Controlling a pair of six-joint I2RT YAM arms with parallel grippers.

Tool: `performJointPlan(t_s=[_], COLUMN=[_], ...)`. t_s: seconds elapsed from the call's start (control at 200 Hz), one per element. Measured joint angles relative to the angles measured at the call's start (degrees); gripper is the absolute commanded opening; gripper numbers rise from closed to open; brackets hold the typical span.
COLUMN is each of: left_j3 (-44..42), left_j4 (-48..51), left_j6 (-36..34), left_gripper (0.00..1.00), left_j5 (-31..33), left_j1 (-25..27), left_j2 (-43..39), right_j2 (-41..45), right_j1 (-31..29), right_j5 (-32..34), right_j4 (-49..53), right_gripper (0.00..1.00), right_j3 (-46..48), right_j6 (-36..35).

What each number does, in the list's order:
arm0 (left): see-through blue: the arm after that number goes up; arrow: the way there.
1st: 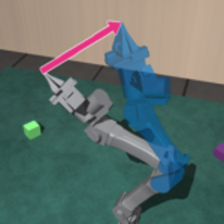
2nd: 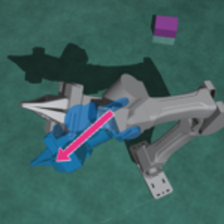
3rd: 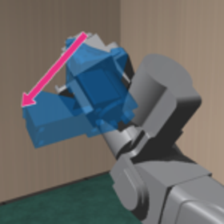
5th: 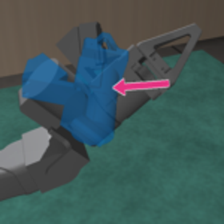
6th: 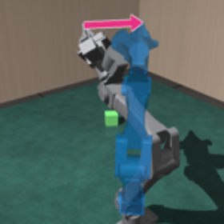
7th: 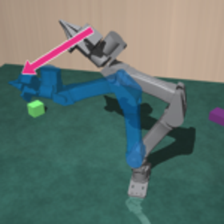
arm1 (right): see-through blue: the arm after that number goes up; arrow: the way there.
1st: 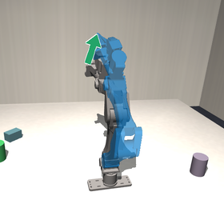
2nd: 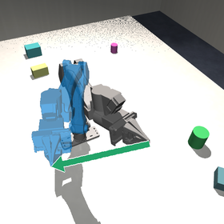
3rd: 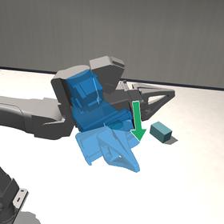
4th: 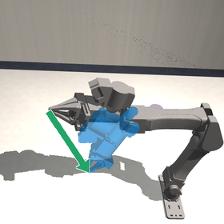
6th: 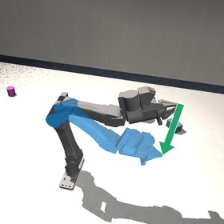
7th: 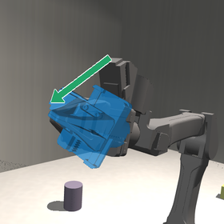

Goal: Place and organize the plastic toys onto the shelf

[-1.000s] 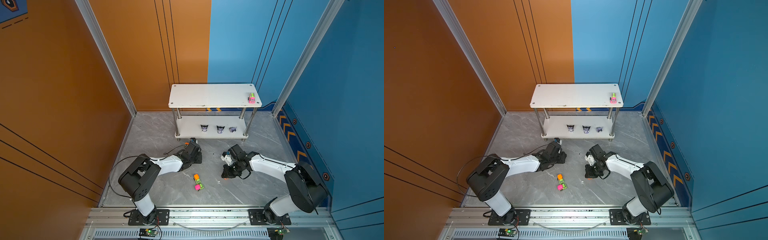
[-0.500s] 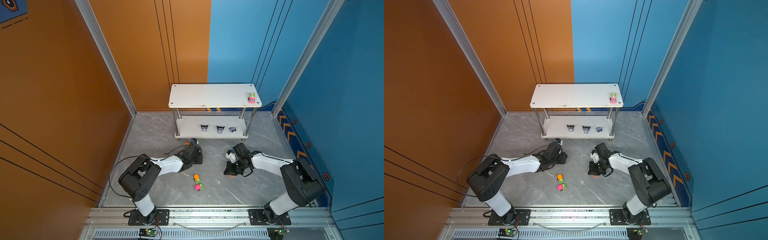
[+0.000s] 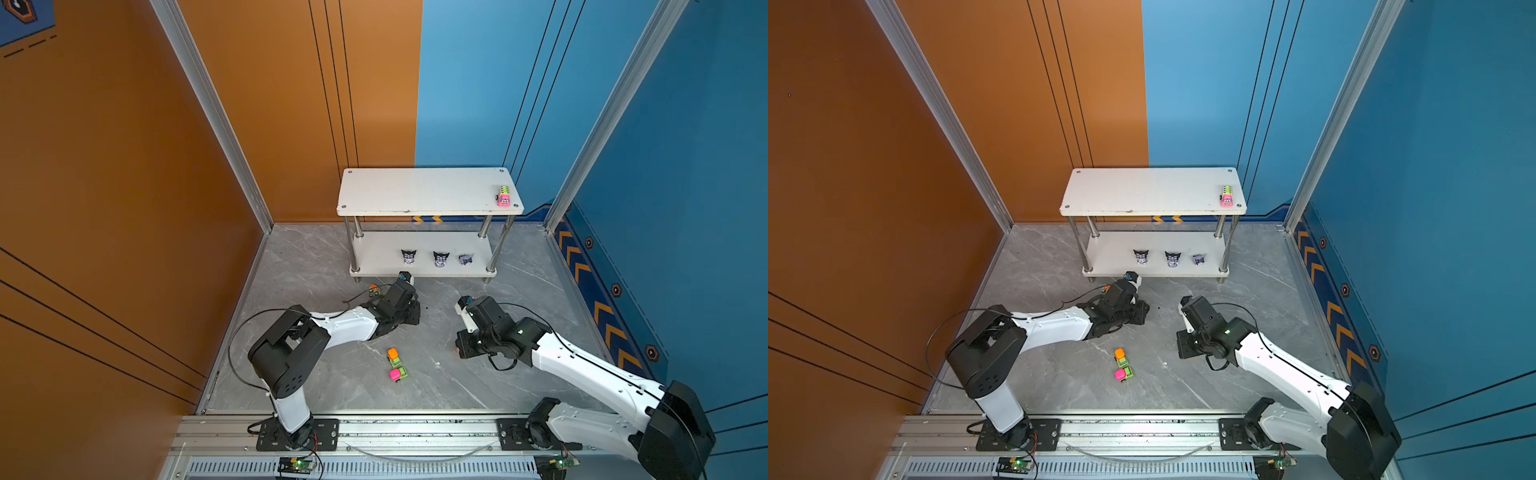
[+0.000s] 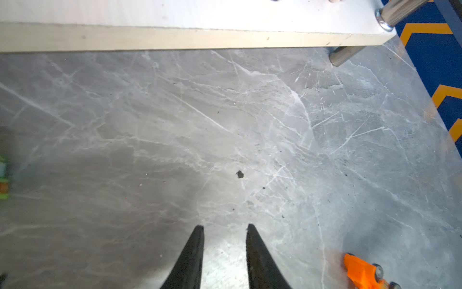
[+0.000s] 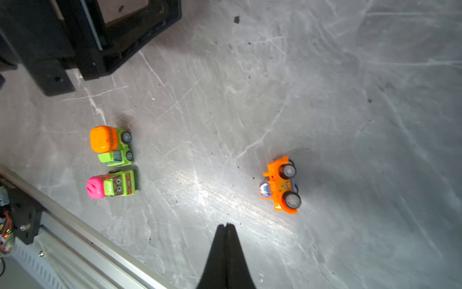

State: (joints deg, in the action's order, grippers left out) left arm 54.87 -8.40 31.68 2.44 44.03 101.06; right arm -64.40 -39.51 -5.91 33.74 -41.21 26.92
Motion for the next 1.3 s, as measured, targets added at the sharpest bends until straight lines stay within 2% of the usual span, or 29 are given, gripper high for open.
performJointPlan(t_s=[0.17,0.425,0.641,0.961,1.301], left_j3=[0.9,0.3,-0.1,-0.1,-0.1], left_j4=[0.0,0.0,0.1,0.1,0.0], left_j6=[-0.3,-0.3,-0.3,-0.3,-0.1], left_gripper=[0.32,0.32,0.32,0.32,0.32], left_j5=[-0.4,-0.4,-0.3,-0.4,-0.4], left_j1=[1.5,2.0,1.9,1.7,1.7], left_j2=[0.6,0.6,0.6,0.6,0.6], right_j2=[-1.1,-8.8,-12.9,-15.0,-16.0], right_j1=[2.1,8.9,9.1,9.1,9.1], right_j5=[3.8,3.6,1.5,-1.4,-1.6], right_j4=[1.6,-0.2,-2.3,-3.1,-4.1], right_gripper=[0.00,0.00,0.00,0.00,0.00], right_j3=[1.3,-1.5,-4.4,-4.5,-3.6], right_j6=[0.4,-1.8,-3.6,-4.0,-4.0])
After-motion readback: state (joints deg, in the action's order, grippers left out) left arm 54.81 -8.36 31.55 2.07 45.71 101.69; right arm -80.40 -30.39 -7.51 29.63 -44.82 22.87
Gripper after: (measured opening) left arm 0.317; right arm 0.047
